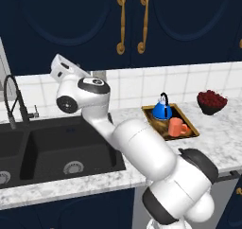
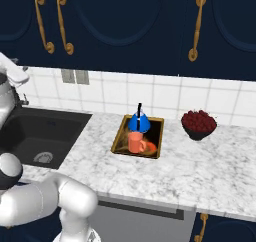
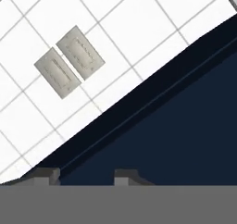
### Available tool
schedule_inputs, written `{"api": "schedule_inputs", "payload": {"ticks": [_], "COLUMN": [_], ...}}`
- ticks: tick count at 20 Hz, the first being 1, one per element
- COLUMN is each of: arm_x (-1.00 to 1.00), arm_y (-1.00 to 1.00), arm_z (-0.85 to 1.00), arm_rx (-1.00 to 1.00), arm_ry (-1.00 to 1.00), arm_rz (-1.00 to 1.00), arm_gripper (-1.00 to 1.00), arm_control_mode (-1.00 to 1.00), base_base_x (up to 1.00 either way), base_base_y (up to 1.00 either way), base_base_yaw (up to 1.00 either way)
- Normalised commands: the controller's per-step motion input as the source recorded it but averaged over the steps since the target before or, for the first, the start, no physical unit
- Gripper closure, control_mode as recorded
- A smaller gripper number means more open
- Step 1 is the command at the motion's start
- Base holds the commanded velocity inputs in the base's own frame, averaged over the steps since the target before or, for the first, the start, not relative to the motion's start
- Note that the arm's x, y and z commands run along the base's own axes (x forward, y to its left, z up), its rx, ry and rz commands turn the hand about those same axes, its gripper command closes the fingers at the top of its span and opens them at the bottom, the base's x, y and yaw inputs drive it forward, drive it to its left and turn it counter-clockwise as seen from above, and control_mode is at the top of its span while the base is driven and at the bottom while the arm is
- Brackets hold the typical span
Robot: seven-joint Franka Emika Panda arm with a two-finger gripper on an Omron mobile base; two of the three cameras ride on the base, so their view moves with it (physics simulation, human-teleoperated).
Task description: Pick the kettle from the counter and place it on the tray. Then pick the mug from the cabinet and place it on the tray. Then close the cabinet doors.
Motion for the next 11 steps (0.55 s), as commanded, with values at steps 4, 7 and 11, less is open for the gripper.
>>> {"api": "schedule_inputs", "payload": {"ticks": [4,7,11], "arm_x": [0.77,0.52,0.39], "arm_y": [-0.27,-0.19,-0.04], "arm_z": [0.00,0.00,0.00], "arm_rx": [0.09,0.08,0.03], "arm_ry": [0.00,0.00,0.04], "arm_rz": [0.24,0.16,0.10], "arm_gripper": [-1.00,-1.00,-1.00], "arm_control_mode": [-1.00,-1.00,-1.00], "base_base_x": [0.00,0.00,0.00], "base_base_y": [0.00,0.00,0.00], "base_base_yaw": [0.00,0.00,0.00]}}
